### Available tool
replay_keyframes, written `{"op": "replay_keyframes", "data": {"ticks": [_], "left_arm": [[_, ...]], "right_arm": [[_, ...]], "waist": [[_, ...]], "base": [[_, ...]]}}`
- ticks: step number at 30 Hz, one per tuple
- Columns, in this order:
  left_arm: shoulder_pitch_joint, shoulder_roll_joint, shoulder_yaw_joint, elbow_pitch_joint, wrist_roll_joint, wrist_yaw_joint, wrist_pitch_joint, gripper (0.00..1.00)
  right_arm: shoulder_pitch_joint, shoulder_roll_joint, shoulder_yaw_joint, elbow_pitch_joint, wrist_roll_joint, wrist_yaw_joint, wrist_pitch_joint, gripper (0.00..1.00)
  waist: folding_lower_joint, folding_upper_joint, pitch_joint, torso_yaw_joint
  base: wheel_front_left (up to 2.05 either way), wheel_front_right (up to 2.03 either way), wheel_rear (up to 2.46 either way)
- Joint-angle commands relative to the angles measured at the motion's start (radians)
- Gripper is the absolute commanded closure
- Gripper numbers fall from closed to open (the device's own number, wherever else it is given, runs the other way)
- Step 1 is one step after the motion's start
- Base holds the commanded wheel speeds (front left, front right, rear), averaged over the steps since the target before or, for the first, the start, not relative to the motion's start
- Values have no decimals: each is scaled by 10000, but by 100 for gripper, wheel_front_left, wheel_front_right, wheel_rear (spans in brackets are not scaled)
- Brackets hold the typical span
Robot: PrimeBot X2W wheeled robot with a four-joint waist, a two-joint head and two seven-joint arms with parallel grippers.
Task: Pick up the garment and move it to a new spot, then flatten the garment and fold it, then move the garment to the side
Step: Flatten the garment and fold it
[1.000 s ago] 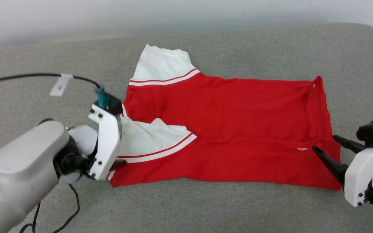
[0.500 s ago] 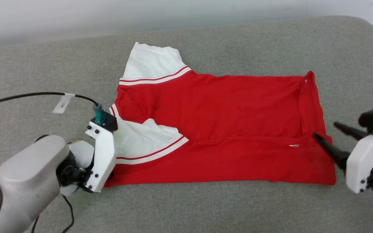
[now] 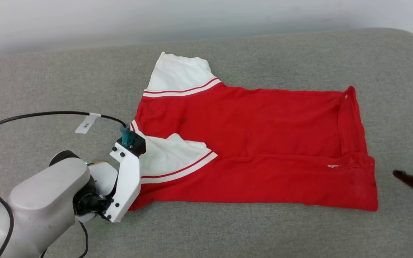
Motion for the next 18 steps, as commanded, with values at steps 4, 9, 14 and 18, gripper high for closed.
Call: {"op": "replay_keyframes", "data": {"ticks": [4,9,14,18], "left_arm": [[-58,-44,-72,-182,86,1,-108,100],[-215,-23,-103,-371,140,0,-206,100],[-302,120,-126,-557,179,1,-327,100],[-230,208,-136,-642,151,0,-364,100]], "right_arm": [[122,312,257,487,485,-11,603,0],[308,1152,541,1470,533,-11,301,0],[587,2311,946,2935,640,-10,-313,0],[556,2681,1436,3544,783,-12,-842,60]], "waist": [[0,0,217,180],[0,0,439,283],[0,0,577,329],[0,0,584,359]], "base": [[0,0,0],[0,0,0],[0,0,0],[0,0,0]]}}
